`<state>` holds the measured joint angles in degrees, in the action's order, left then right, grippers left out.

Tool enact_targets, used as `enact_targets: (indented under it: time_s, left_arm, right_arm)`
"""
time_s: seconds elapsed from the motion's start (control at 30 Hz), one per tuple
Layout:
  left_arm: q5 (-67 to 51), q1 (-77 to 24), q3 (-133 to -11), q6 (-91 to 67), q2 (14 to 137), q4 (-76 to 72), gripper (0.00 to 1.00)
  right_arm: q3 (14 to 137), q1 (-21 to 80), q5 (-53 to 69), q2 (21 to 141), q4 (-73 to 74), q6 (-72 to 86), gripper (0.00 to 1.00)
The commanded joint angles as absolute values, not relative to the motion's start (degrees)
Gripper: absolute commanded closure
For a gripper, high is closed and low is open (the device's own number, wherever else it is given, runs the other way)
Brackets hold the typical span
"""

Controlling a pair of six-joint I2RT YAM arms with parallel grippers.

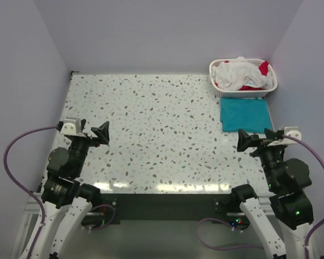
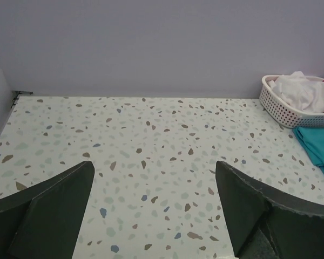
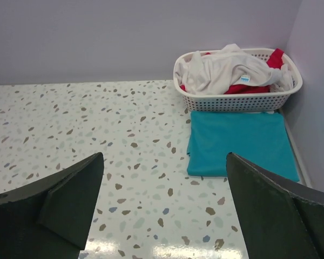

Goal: Fold and stack the t-shirts
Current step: Flatten the tshirt out

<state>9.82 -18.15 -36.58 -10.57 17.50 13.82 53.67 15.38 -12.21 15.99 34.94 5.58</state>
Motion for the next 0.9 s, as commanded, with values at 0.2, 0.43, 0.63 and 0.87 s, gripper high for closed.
enact_targets:
  time_s: [0.2, 0.43, 0.63, 0.87]
  left_arm:
    - [9.93, -18.28, -32.96, -12.74, 21.27, 8.52, 0.0]
    - [9.85, -18.28, -33.58, -13.45, 23.73, 11.07, 0.0]
    - [10.28, -18.28, -33.57, -13.45, 22.76, 11.34, 0.0]
    - [10.64, -18.28, -33.57, -13.1, 23.02, 11.25, 0.0]
  right_arm:
    - [51.24, 15.47, -0.73, 29.25, 24.71, 9.75, 0.01]
    - [57.91, 15.47, -9.36, 50.95, 17.49, 14.05, 0.01]
    - [72.84, 13.46, -27.14, 75.44, 17.06, 13.54, 0.01]
    - [90.14, 7.21, -26.81, 98.5, 13.54, 13.45, 0.01]
